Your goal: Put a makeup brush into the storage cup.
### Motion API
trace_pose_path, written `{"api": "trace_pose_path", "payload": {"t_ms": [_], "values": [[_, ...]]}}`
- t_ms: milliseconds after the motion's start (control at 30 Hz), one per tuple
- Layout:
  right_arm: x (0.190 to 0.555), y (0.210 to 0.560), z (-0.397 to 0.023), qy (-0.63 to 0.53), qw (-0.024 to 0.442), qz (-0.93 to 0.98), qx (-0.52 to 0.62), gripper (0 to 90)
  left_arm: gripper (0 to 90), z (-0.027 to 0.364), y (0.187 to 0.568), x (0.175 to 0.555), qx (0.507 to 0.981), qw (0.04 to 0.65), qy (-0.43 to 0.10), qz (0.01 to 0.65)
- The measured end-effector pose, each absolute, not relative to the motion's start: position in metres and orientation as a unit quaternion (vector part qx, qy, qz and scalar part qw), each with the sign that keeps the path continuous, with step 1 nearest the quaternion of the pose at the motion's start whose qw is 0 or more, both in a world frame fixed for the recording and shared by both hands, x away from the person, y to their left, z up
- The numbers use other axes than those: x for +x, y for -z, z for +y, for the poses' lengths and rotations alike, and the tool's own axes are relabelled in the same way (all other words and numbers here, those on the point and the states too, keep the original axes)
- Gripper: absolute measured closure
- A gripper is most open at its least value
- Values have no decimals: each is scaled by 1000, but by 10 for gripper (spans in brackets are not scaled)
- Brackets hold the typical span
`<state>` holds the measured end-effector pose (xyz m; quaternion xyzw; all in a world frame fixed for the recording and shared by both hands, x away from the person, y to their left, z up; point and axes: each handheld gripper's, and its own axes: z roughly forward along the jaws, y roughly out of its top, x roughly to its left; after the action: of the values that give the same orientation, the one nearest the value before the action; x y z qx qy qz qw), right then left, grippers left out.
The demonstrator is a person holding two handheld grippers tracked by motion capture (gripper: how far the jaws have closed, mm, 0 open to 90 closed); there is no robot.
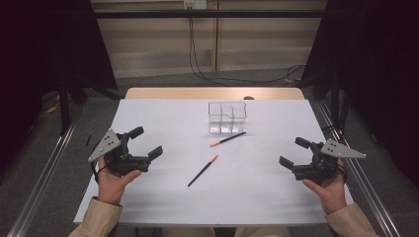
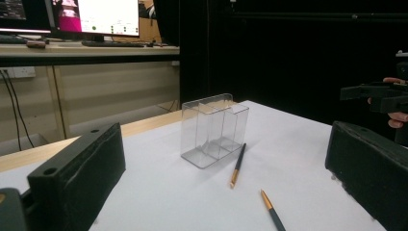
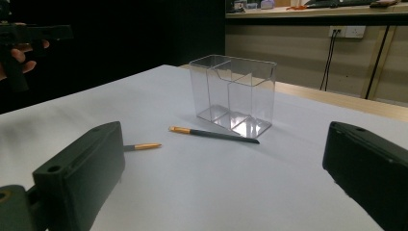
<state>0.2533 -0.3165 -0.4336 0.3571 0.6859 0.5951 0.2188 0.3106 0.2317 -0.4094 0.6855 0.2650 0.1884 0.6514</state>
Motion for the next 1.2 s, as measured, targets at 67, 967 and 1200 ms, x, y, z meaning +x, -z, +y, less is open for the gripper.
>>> {"api": "trace_pose_path", "payload": {"t_ms": [67, 967, 1200], "values": [[253, 433, -316, -595, 220, 686, 357, 4, 1, 230, 409, 312, 686, 651, -188, 264], [255, 432, -314, -600, 222, 685, 349, 4, 3, 193, 411, 328, 694, 658, -161, 245], [256, 432, -314, -599, 221, 687, 348, 4, 3, 183, 410, 330, 698, 658, -158, 234]]}}
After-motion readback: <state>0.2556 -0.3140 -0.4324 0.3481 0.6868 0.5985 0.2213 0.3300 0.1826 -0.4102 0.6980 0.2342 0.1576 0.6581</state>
